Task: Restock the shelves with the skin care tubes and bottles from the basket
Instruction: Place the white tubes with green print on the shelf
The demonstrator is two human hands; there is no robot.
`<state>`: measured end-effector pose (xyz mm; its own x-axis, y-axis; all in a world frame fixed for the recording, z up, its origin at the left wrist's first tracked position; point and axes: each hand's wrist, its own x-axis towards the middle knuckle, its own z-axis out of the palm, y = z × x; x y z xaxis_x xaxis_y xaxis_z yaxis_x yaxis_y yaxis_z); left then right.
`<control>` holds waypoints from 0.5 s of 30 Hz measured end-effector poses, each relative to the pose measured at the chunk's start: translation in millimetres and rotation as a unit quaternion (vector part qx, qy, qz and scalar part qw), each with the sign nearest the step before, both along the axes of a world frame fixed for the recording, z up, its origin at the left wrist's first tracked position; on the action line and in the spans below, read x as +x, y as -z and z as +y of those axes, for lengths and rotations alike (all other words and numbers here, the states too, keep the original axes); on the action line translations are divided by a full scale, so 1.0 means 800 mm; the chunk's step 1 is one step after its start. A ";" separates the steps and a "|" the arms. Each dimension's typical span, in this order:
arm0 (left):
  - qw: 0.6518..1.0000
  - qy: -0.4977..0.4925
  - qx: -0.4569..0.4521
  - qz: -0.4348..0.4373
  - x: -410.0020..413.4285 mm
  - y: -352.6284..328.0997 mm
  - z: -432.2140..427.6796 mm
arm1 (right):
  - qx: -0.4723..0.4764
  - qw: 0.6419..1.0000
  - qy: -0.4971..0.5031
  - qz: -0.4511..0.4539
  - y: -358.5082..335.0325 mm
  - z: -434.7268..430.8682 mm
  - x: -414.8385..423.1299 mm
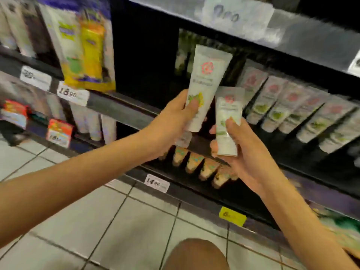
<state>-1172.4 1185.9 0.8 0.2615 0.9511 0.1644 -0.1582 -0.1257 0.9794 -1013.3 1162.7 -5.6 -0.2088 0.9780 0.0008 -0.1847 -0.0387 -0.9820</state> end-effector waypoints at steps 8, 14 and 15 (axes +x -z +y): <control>0.996 0.017 -0.067 0.051 0.073 0.019 0.030 | 0.131 0.967 0.194 -0.097 0.007 0.016 0.128; 0.994 0.087 -0.050 -0.037 0.102 0.018 0.047 | 0.135 0.921 0.317 -0.183 0.022 0.049 0.202; 0.994 0.096 -0.035 -0.034 0.107 0.018 0.049 | 0.127 0.917 0.321 -0.200 0.028 0.054 0.207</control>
